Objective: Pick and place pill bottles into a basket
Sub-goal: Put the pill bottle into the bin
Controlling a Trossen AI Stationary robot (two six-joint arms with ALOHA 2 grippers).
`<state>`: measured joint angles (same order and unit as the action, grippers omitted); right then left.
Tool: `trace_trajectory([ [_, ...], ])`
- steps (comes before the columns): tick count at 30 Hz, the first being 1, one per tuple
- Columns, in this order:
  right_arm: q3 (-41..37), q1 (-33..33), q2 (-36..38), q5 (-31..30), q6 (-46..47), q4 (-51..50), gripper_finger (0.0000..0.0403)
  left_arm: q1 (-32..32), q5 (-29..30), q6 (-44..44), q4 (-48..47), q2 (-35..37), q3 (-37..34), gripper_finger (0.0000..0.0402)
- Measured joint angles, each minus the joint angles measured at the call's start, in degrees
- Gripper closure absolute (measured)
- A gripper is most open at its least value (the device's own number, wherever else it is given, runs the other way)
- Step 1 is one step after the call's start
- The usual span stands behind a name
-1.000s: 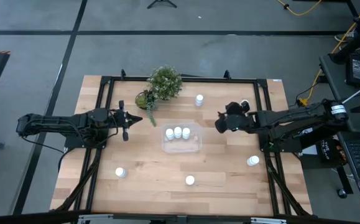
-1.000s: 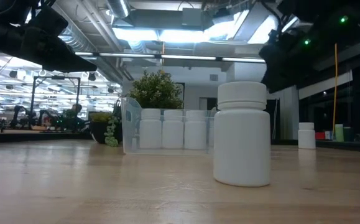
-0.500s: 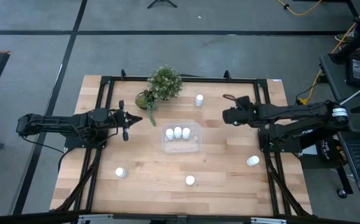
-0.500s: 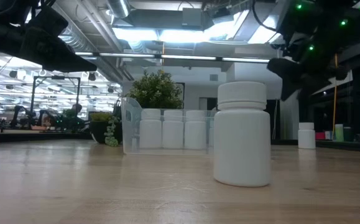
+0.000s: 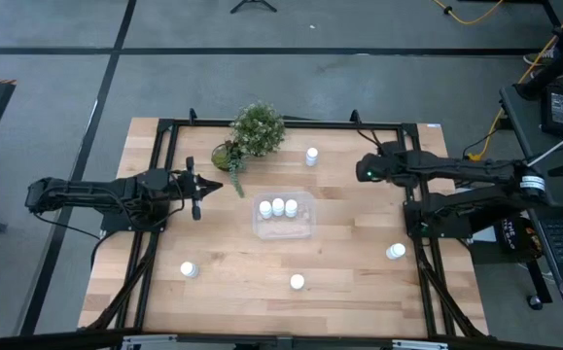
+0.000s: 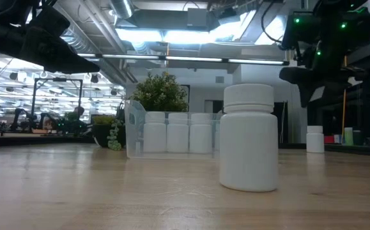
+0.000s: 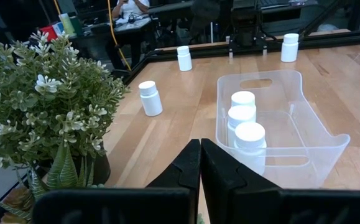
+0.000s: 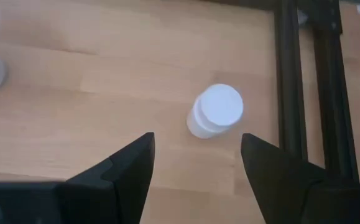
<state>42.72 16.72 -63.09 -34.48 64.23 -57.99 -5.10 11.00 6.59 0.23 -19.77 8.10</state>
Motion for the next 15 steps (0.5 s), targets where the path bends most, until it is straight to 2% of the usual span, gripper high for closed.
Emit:
trace_trajectory([
  [15, 0.0, 6.0, 0.0, 1.1, -0.2, 0.8, 0.0163, 0.0, 0.0, 0.2, 0.0, 0.0, 0.0, 0.0395],
])
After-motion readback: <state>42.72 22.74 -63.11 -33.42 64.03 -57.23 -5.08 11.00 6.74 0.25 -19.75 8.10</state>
